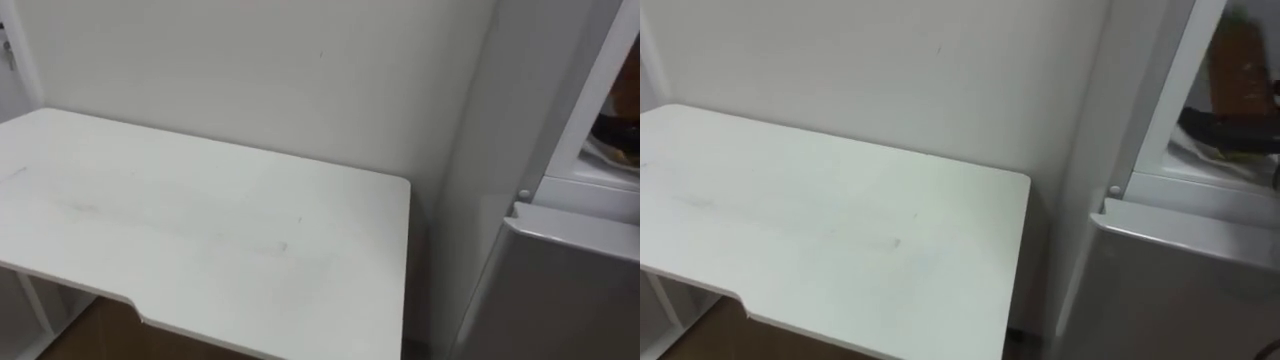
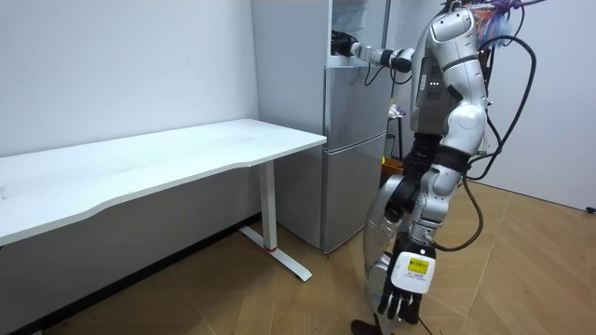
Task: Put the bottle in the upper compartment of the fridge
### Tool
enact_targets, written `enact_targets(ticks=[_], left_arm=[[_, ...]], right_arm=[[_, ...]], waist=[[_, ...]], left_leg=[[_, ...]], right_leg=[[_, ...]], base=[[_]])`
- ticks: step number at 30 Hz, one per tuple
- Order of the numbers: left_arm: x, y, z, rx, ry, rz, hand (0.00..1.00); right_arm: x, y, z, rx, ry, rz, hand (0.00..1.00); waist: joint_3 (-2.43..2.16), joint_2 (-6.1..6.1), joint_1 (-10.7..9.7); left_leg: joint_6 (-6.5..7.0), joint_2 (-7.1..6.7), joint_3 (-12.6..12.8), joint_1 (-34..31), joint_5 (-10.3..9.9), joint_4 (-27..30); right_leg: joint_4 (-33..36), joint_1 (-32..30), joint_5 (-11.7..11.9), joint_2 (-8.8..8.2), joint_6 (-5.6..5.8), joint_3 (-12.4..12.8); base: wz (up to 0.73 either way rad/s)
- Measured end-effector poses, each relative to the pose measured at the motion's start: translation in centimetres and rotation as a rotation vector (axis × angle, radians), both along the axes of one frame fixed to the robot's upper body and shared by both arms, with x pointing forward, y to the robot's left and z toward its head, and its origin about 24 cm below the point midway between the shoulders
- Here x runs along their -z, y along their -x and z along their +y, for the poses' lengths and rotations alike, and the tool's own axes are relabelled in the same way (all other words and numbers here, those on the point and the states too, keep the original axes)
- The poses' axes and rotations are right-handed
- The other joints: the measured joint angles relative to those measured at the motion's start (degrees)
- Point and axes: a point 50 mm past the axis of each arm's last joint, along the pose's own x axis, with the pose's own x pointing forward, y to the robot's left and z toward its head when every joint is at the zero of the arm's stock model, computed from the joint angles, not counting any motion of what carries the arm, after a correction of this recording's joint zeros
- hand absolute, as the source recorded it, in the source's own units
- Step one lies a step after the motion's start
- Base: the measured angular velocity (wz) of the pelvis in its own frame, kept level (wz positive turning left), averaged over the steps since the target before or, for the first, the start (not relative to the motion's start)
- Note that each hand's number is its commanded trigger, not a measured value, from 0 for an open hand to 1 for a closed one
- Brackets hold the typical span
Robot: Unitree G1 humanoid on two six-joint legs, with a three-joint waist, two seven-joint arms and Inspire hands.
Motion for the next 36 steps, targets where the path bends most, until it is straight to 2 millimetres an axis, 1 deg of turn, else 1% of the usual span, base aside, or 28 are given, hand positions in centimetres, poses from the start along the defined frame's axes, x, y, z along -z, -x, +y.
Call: enact_targets(ticks=[7,9,10,11,14,17,22,24,26,27,28,29,30,31,32,33,36], left_arm=[[0.0,0.2,0.0,0.004,0.002,0.008,0.00],[-0.1,0.4,0.2,0.007,-0.009,0.014,0.00],[-0.2,0.5,0.2,0.006,-0.012,0.015,0.00],[-0.2,0.6,0.3,-0.001,-0.017,0.016,0.00],[-0.3,0.6,0.6,-0.011,-0.026,0.008,0.00],[-0.4,0.4,0.7,-0.013,-0.034,-0.009,0.00],[-0.3,0.5,0.5,-0.016,-0.030,-0.014,0.00],[-0.3,0.6,0.4,-0.013,-0.030,-0.012,0.00],[-0.4,1.1,0.3,-0.014,-0.032,-0.006,0.00],[-0.4,1.5,0.3,-0.016,-0.033,0.003,0.00],[-0.4,1.8,0.3,-0.018,-0.036,0.013,0.00],[-0.4,1.9,0.3,-0.019,-0.039,0.017,0.00],[-0.3,1.9,0.2,-0.013,-0.046,0.025,0.00],[-0.3,1.9,0.1,-0.008,-0.046,0.027,0.00],[-0.3,1.9,0.1,-0.005,-0.045,0.028,0.00],[-0.2,2.0,0.0,-0.001,-0.044,0.032,0.00],[-0.2,2.2,0.0,0.004,-0.044,0.044,0.00]], right_arm=[[0.4,0.3,0.0,-0.024,0.017,0.011,0.00],[0.7,0.6,0.0,-0.033,0.030,0.018,0.00],[0.9,0.6,0.0,-0.038,0.032,0.021,0.00],[1.1,0.7,0.1,-0.047,0.036,0.027,0.00],[1.5,0.9,0.0,-0.068,0.028,0.037,0.00],[1.5,0.9,0.1,-0.085,0.022,0.038,0.00],[1.6,1.3,0.7,-0.119,0.040,0.023,0.00],[1.5,1.6,1.0,-0.128,0.061,0.022,0.00],[1.5,2.0,1.4,-0.132,0.096,0.025,0.00],[1.5,2.2,1.8,-0.138,0.114,0.027,0.00],[1.4,2.4,2.1,-0.142,0.127,0.023,0.00],[1.4,2.4,2.3,-0.141,0.138,0.023,0.00],[1.3,2.6,2.5,-0.135,0.164,0.020,0.00],[1.2,2.7,2.7,-0.126,0.187,0.018,0.00],[1.2,2.8,2.8,-0.122,0.202,0.018,0.00],[1.2,3.0,3.0,-0.111,0.235,0.019,0.00],[1.1,3.4,3.6,-0.083,0.277,0.011,0.00]], waist=[[-0.07,0.02,0.0],[-0.19,-0.23,0.1],[-0.17,-0.29,0.1],[-0.31,-0.52,0.0],[-0.38,-0.84,-0.5],[-0.36,-0.85,-0.9],[-0.33,-0.87,-1.3],[-0.38,-1.01,-1.9],[-0.35,-1.05,-2.3],[-0.34,-1.04,-2.8],[-0.20,-1.02,-3.1],[-0.26,-1.14,-3.2],[-0.13,-0.94,-3.3],[0.18,-0.89,-3.4],[0.38,-0.80,-3.4],[0.42,-0.77,-3.5],[0.38,-0.80,-4.2]], left_leg=[[-0.05,-0.07,0.2,1.0,0.0,-0.5],[-0.09,-0.20,0.5,2.3,0.1,-1.4],[-0.10,-0.20,0.5,2.6,0.1,-1.6],[-0.12,-0.21,0.7,3.2,0.0,-1.9],[-0.27,-0.25,0.5,4.0,0.0,-2.1],[-0.30,-0.32,0.4,4.6,-0.1,-2.2],[-0.29,-0.83,0.3,5.8,-0.1,-3.5],[-0.29,-0.96,0.2,6.1,-0.1,-3.5],[-0.28,-1.06,0.2,6.9,-0.1,-3.8],[-0.28,-1.08,0.2,7.3,-0.1,-4.1],[-0.28,-1.10,0.2,7.8,-0.1,-4.4],[-0.28,-1.14,0.2,8.0,-0.1,-4.6],[-0.25,-1.23,0.2,8.3,-0.1,-5.1],[-0.24,-1.33,0.2,8.8,-0.1,-5.2],[-0.24,-1.44,0.2,9.0,-0.1,-5.3],[-0.23,-1.96,0.2,9.4,-0.1,-5.6],[-0.17,-2.01,0.2,9.7,-0.1,-6.0]], right_leg=[[-0.1,0.9,-0.1,-0.04,0.06,-0.1],[-0.1,1.8,-0.6,-0.18,0.15,-0.1],[-0.1,2.1,-0.7,-0.18,0.17,-0.1],[-0.2,2.5,-0.8,-0.18,0.16,-0.1],[-0.8,3.6,-0.9,-0.08,0.18,-0.3],[-1.0,4.1,-0.9,-0.05,0.22,-0.3],[-1.1,4.2,-1.1,-0.26,0.51,0.0],[-1.1,5.0,-1.2,-0.26,0.61,-0.1],[-1.1,5.5,-1.3,-0.32,0.74,0.0],[-1.1,5.8,-1.3,-0.38,0.85,0.0],[-1.1,6.1,-1.4,-0.45,0.95,0.0],[-1.1,6.2,-1.4,-0.49,1.02,0.0],[-1.1,6.3,-1.5,-0.56,1.11,0.0],[-1.2,6.8,-1.6,-0.63,1.22,0.0],[-1.2,6.9,-1.7,-0.69,1.33,0.0],[-1.2,6.9,-2.0,-0.87,1.44,0.0],[-1.1,7.2,-2.2,-1.05,1.59,0.0]], base=[[0.00],[0.00],[0.00],[0.00],[0.04],[0.02],[-0.01],[0.02],[0.00],[0.00],[0.00],[0.00],[0.00],[0.00],[0.00],[0.00],[0.00]])
